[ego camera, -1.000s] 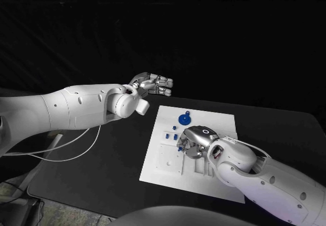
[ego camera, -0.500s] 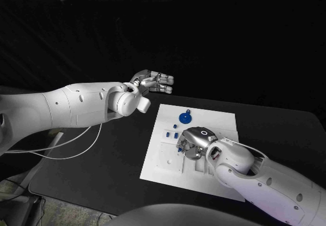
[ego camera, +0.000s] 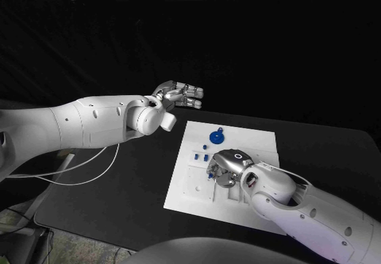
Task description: Assemble the parts on the task board
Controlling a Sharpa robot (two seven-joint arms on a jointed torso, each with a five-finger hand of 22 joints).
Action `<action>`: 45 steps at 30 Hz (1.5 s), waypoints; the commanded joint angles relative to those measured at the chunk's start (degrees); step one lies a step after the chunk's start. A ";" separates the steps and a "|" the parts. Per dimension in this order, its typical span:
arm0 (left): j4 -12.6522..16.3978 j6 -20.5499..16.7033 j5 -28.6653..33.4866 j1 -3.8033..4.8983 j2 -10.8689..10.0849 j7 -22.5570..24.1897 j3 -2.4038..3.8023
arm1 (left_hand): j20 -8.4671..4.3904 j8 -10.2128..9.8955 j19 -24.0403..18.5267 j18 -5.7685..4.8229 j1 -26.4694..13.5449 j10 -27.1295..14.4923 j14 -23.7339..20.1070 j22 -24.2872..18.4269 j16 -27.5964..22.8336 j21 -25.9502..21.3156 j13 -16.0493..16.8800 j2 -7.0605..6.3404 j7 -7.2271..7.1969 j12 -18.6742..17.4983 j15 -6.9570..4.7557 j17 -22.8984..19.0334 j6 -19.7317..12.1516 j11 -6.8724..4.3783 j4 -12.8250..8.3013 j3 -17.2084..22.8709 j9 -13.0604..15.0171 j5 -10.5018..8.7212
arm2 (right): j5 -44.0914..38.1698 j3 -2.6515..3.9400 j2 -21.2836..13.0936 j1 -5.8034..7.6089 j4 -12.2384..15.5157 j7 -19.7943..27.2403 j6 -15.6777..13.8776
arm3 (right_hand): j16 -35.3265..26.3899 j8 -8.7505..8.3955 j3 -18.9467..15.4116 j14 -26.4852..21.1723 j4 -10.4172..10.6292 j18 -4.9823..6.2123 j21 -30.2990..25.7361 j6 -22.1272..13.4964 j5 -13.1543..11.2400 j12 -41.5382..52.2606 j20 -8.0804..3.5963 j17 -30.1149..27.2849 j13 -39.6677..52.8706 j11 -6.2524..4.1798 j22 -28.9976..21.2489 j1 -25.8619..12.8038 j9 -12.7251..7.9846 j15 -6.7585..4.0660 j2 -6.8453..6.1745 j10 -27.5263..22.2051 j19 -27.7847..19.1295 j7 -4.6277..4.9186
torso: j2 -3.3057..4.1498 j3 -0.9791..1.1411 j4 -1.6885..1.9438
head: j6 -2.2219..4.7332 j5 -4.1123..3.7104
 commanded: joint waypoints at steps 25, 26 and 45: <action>-0.32 0.68 0.15 0.10 0.25 -0.26 0.06 | -0.07 0.06 1.17 -0.06 0.02 -0.38 0.39 -1.11 0.19 -0.92 -0.07 -0.41 0.00 0.07 -0.13 0.04 0.31 0.02 1.03 -0.76 0.06 -0.58 | -1.05 -0.32 0.32 -0.21 -0.08 -0.08 1.95 | -0.34 0.18 0.32 0.45 -0.12 0.79 0.01 0.33 -0.14 -0.07 -0.05 -0.04 -0.02 -0.10 2.58 -0.40 0.08 -0.13 -0.09 0.43 -0.30 -0.02 | -0.01 0.02 -0.05 | -0.02 -0.03; -0.33 0.69 0.15 0.10 0.27 -0.27 0.06 | -0.07 0.06 1.17 -0.06 0.02 -0.38 0.39 -1.11 0.19 -0.92 -0.07 -0.41 0.00 0.07 -0.13 0.04 0.31 0.02 1.03 -0.76 0.06 -0.58 | -1.05 -0.33 0.32 -0.21 -0.10 -0.08 2.00 | -0.34 0.18 0.32 0.45 -0.12 0.79 0.01 0.33 -0.14 -0.07 -0.05 -0.04 -0.02 -0.10 2.58 -0.40 0.08 -0.13 -0.09 0.43 -0.30 -0.02 | 0.00 0.01 -0.02 | -0.01 -0.07; -0.43 0.59 0.13 0.10 0.26 -0.56 0.06 | -0.07 0.03 1.48 -0.04 0.10 -0.45 0.40 -1.62 0.20 -1.13 -0.06 -0.49 0.06 0.07 -0.12 0.04 0.25 0.04 1.19 -0.98 0.05 -0.61 | -1.25 -0.40 0.31 -0.20 -0.19 -0.37 2.29 | -0.37 0.18 0.26 0.48 -0.17 0.80 -0.04 0.34 -0.01 -0.07 -0.07 -0.05 -0.02 -0.10 2.56 -0.39 0.07 -0.15 -0.09 0.45 -0.25 -0.02 | 0.00 -0.01 0.00 | 0.08 -0.34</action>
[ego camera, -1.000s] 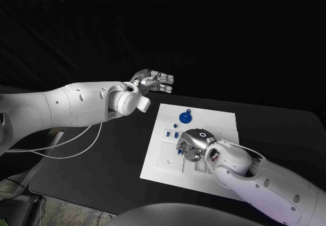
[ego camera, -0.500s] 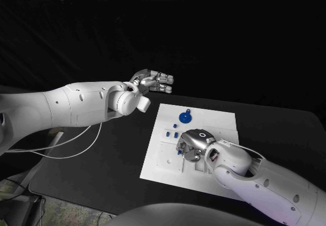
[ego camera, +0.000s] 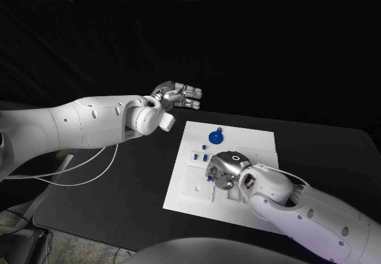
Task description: Assemble the parts on the task board
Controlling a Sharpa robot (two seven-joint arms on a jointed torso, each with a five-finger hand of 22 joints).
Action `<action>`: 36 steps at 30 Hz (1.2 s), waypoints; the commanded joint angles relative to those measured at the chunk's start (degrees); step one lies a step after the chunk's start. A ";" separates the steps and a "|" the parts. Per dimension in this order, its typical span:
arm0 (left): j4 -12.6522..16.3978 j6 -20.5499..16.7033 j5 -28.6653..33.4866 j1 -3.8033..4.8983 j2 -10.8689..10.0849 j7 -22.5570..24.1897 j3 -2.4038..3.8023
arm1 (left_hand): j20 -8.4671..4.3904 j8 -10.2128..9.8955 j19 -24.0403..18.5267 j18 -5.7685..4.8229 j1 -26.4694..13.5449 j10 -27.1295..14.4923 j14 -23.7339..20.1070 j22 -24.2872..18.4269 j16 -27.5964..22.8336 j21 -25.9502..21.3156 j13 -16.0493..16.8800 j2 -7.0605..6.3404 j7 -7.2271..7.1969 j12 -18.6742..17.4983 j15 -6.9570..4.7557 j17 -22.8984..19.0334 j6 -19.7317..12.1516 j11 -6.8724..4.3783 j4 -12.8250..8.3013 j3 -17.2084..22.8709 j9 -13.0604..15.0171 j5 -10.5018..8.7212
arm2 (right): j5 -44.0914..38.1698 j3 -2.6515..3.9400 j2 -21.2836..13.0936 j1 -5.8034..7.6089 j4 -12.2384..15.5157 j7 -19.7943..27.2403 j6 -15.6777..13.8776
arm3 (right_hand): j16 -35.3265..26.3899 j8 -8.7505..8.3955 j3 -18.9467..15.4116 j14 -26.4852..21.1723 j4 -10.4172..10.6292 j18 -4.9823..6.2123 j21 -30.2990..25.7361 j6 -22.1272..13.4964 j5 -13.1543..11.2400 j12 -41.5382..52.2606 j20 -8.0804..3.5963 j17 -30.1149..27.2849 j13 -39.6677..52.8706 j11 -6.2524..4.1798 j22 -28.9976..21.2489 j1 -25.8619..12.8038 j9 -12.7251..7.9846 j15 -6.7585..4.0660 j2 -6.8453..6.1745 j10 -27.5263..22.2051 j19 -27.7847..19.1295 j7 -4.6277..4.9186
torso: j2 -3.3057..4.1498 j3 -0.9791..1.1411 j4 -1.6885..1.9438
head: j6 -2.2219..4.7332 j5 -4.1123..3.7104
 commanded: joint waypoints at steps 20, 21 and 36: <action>0.11 0.97 0.10 0.10 0.11 -0.19 0.06 | 0.05 0.05 0.79 -0.03 0.19 -0.56 0.36 -0.67 0.15 -0.57 -0.06 -0.49 0.08 0.08 -0.09 0.04 0.18 0.07 0.42 -0.18 0.07 -0.21 | -1.93 -0.09 0.27 -0.04 -0.08 -1.55 0.20 | -0.39 0.18 0.41 0.36 -0.15 0.92 -0.18 0.46 -0.29 -0.07 -0.10 -0.06 -0.01 -0.11 2.55 -0.42 0.10 -0.01 -0.09 0.46 -0.19 0.08 | 0.02 -0.02 0.00 | 0.22 0.00; 0.10 0.98 0.10 0.10 0.11 -0.21 0.06 | 0.05 0.05 0.79 -0.03 0.19 -0.56 0.36 -0.67 0.15 -0.57 -0.06 -0.49 0.08 0.08 -0.09 0.04 0.18 0.07 0.42 -0.18 0.07 -0.21 | -1.93 -0.09 0.27 -0.04 -0.07 -1.54 0.23 | -0.39 0.18 0.41 0.36 -0.15 0.92 -0.18 0.46 -0.29 -0.07 -0.10 -0.06 -0.01 -0.11 2.55 -0.42 0.10 -0.01 -0.09 0.46 -0.19 0.08 | 0.01 -0.01 -0.02 | 0.19 0.02; 0.02 1.10 0.06 0.10 0.17 -0.64 0.06 | 0.09 0.06 0.87 -0.01 0.22 -0.64 0.27 -0.89 0.08 -0.62 -0.06 -0.53 0.09 0.08 -0.05 0.03 0.15 0.10 0.48 -0.28 0.07 -0.28 | -1.69 -0.35 0.38 -0.04 -0.02 -1.23 0.89 | -0.41 0.18 0.49 0.39 -0.15 0.92 -0.21 0.48 -0.31 -0.07 -0.11 -0.09 -0.01 -0.11 2.54 -0.43 0.10 -0.02 -0.15 0.48 -0.16 0.08 | 0.00 0.00 -0.03 | 0.12 0.05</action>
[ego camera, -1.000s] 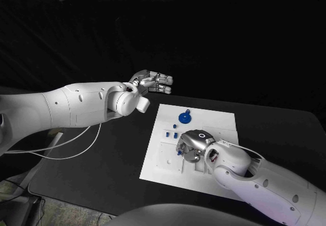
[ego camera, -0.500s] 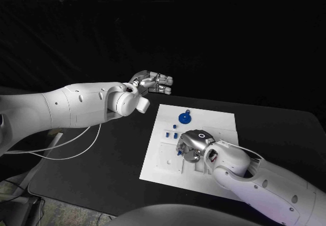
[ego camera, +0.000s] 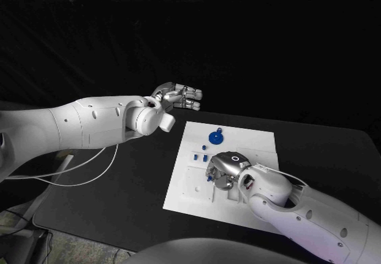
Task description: Assemble the parts on the task board
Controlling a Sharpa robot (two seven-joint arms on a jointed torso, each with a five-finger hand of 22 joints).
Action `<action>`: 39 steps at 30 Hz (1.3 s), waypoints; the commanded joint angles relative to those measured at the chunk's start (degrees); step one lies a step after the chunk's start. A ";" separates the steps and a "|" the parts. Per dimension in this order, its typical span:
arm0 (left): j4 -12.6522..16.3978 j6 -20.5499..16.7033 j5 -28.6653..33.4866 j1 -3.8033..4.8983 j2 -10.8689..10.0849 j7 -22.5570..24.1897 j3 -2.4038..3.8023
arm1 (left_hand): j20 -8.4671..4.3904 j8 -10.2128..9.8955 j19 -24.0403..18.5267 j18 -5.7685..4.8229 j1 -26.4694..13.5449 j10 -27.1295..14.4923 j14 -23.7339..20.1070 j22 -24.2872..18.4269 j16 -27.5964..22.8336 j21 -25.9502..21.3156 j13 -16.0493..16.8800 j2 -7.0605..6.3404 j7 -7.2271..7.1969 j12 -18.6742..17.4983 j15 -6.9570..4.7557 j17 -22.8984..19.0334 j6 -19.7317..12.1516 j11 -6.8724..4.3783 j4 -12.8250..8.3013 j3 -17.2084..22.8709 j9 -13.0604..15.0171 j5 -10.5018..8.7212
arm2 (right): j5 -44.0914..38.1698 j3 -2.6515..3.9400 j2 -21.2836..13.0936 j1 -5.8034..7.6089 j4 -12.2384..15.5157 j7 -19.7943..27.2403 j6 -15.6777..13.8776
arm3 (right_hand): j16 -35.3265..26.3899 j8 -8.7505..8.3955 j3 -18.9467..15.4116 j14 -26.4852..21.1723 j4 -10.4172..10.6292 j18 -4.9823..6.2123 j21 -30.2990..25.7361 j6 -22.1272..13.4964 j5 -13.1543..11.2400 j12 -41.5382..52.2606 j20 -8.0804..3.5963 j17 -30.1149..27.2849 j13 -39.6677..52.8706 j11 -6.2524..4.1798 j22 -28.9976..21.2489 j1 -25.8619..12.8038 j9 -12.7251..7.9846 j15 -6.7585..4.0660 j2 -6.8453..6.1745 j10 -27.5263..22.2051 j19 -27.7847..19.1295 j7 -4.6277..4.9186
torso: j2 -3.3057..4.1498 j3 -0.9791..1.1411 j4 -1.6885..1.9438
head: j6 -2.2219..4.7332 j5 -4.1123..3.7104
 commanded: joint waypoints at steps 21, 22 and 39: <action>0.09 0.98 0.06 0.10 0.14 -0.47 0.06 | 0.09 0.04 0.54 0.08 0.37 -0.67 0.17 -0.63 -0.11 -0.38 -0.06 -0.65 0.17 0.09 0.04 0.03 -0.08 -0.03 0.46 -0.43 0.06 -0.43 | -1.55 -0.54 0.50 -0.06 -0.39 -1.14 1.76 | -0.25 0.18 0.33 0.42 0.07 0.85 -0.82 0.41 -0.07 -0.07 -0.13 -0.15 -0.02 -0.10 2.42 -0.52 0.06 -0.03 -0.17 0.41 -0.14 0.06 | 0.00 -0.01 0.02 | 0.01 -0.02; 0.11 0.99 0.06 0.10 0.13 -0.49 0.06 | 0.09 0.04 0.54 0.08 0.37 -0.67 0.17 -0.63 -0.11 -0.38 -0.06 -0.65 0.17 0.09 0.04 0.03 -0.08 -0.03 0.46 -0.43 0.06 -0.43 | -1.62 -0.58 0.54 -0.06 -0.44 -1.23 1.83 | -0.28 0.17 0.33 0.40 0.08 0.87 -0.98 0.39 0.06 -0.06 -0.12 -0.19 -0.03 -0.09 2.39 -0.55 0.03 -0.03 -0.20 0.39 -0.15 0.07 | 0.00 -0.01 0.02 | 0.01 -0.02; 0.20 1.63 0.01 0.10 0.13 -0.93 0.05 | 0.13 0.06 0.63 0.09 0.51 -0.79 0.13 -0.98 -0.22 -0.46 -0.06 -0.69 0.18 0.08 0.08 0.03 -0.15 0.01 0.55 -0.58 0.07 -0.46 | -1.42 -1.24 1.28 -0.05 -1.83 -1.66 1.60 | -0.27 0.14 0.93 0.36 0.54 1.27 -2.29 -1.97 0.60 -0.13 0.33 -0.59 -0.25 0.81 2.16 -1.20 -1.32 0.53 -0.44 -2.51 -0.05 0.81 | 0.00 -0.06 -0.02 | 0.03 -0.03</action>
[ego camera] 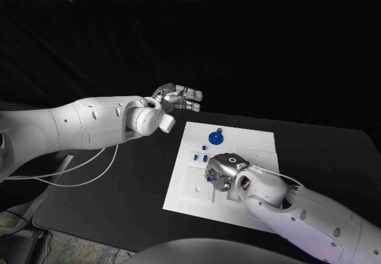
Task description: Assemble the parts on the task board
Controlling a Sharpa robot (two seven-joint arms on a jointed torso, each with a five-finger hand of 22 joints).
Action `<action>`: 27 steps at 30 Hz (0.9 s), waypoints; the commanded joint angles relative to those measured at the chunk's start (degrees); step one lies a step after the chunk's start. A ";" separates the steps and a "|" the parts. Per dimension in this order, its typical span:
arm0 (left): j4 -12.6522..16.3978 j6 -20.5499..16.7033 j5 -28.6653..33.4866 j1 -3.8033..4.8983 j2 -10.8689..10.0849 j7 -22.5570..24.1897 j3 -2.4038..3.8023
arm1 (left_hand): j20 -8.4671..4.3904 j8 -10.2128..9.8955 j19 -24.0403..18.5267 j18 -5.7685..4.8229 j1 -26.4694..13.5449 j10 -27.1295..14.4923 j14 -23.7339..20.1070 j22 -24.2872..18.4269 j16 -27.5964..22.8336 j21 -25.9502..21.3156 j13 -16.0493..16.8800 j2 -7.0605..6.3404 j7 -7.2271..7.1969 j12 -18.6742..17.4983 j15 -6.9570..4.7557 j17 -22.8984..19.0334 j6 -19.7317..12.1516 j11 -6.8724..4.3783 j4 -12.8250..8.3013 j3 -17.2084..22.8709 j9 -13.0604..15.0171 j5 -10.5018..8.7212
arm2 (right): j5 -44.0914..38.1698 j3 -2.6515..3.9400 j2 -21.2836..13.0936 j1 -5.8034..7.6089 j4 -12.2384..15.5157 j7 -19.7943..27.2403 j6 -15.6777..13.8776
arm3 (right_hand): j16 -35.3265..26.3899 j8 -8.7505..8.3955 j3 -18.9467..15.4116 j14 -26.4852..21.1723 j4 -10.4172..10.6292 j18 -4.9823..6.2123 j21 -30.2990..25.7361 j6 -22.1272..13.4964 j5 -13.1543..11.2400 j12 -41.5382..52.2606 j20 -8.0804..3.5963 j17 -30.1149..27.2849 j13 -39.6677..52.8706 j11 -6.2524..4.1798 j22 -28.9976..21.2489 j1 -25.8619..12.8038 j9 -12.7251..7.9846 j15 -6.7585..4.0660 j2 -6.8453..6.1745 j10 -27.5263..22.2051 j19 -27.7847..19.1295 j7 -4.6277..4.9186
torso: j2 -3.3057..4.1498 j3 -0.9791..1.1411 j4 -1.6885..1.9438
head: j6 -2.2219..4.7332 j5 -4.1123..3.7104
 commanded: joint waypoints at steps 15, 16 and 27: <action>-0.02 1.92 -0.14 0.09 0.04 -0.49 0.04 | 0.02 0.04 0.44 0.11 0.32 -0.56 -0.03 -0.38 -0.38 -0.32 -0.05 -0.58 0.24 0.09 0.18 0.02 -0.35 0.04 0.19 -0.36 0.06 -0.42 | 0.56 -0.31 -0.53 -0.17 -0.19 -0.02 -0.71 | -0.14 0.34 0.19 -0.22 -0.47 2.93 -5.35 -6.54 1.57 -0.15 1.65 -1.29 -0.19 2.33 0.93 -1.40 -1.84 1.61 -3.48 -8.25 -0.32 0.24 | 0.01 0.03 -0.01 | -0.03 -0.01; -0.07 1.98 -0.15 0.09 0.05 -0.53 0.04 | 0.04 0.05 0.49 0.12 0.36 -0.62 0.00 -0.51 -0.40 -0.35 -0.05 -0.59 0.27 0.10 0.18 0.03 -0.46 0.06 0.24 -0.46 0.06 -0.45 | 0.62 -0.31 -0.66 -0.17 0.02 -0.10 -1.36 | -0.13 0.35 -0.46 -0.14 -0.42 3.14 -5.72 -6.73 1.58 -0.18 1.82 -1.62 -0.20 2.37 0.71 -1.27 -1.84 1.67 -3.74 -8.40 -0.10 0.10 | 0.02 0.03 -0.02 | -0.02 -0.03; -0.36 2.00 -0.23 0.08 0.04 -0.36 0.03 | 0.05 0.05 0.55 0.13 0.41 -0.72 0.02 -0.68 -0.42 -0.39 -0.05 -0.59 0.30 0.09 0.18 0.03 -0.55 0.08 0.30 -0.57 0.06 -0.46 | 1.03 0.47 -3.52 -0.17 3.37 -1.57 -5.35 | 0.09 0.33 -0.01 0.22 -0.13 3.63 -7.98 -8.15 1.80 -0.17 2.01 -3.33 -0.20 2.46 0.37 -1.04 -1.87 1.76 -4.96 -8.75 0.88 0.00 | -0.08 0.02 -0.09 | 0.68 -0.32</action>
